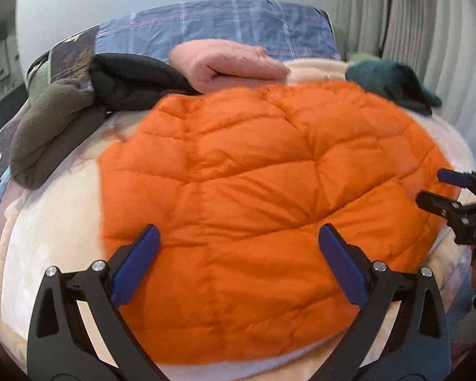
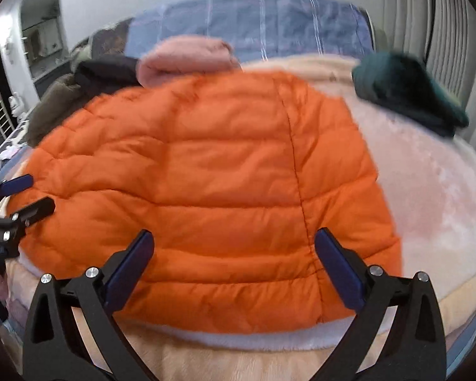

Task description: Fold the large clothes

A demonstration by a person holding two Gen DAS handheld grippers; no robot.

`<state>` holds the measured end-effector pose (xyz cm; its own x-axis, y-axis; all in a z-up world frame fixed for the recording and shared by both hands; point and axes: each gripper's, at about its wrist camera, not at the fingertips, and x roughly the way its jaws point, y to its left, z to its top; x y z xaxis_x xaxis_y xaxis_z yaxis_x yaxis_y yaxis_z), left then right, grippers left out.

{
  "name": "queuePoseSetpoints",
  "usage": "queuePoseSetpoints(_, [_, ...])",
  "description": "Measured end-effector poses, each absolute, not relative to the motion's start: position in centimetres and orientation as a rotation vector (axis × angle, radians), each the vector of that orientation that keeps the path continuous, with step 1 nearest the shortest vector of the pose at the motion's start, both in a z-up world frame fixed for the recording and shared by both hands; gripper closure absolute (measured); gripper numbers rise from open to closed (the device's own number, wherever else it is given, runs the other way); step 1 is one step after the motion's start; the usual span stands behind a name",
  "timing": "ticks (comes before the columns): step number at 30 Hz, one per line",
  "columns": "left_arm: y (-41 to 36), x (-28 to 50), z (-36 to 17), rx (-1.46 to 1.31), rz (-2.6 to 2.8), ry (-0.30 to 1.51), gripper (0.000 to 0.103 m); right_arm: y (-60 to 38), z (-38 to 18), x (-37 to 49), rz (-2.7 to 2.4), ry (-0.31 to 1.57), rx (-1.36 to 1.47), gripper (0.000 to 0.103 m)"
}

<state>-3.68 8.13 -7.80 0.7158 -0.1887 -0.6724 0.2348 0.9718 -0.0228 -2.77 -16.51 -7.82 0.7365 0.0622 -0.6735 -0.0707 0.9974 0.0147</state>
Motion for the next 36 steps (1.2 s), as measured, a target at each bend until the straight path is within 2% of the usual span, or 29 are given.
queuePoseSetpoints(4, [10.8,-4.6,-6.6,0.009,-0.165,0.699,0.002,-15.6,-6.9,-4.2,0.109,0.704,-0.003,0.001])
queuePoseSetpoints(13, [11.4,-5.8,-6.6,0.026,-0.143,0.703,0.002,-13.4,-7.1,-4.5,0.138,0.697,-0.004,0.004])
queuePoseSetpoints(15, [11.2,-5.6,-7.0,0.026,-0.144,0.715,0.002,-13.0,-6.9,-4.7,0.147,0.687,-0.011,0.012])
queuePoseSetpoints(18, [11.1,-5.3,-7.7,0.017,-0.15,0.738,0.002,-12.3,-6.9,-4.5,0.181,0.702,-0.01,0.037])
queuePoseSetpoints(20, [11.1,-5.2,-8.2,0.016,-0.152,0.751,0.002,-12.1,-6.9,-4.4,0.205,0.712,0.019,0.044])
queuePoseSetpoints(32, [14.2,-3.8,-10.8,-0.145,-0.164,0.821,0.002,-10.0,-7.4,-4.4,0.277,0.724,0.011,0.045])
queuePoseSetpoints(36, [14.5,-3.5,-11.5,-0.17,-0.185,0.822,0.002,-9.9,-9.2,-3.2,0.27,0.801,0.028,0.045])
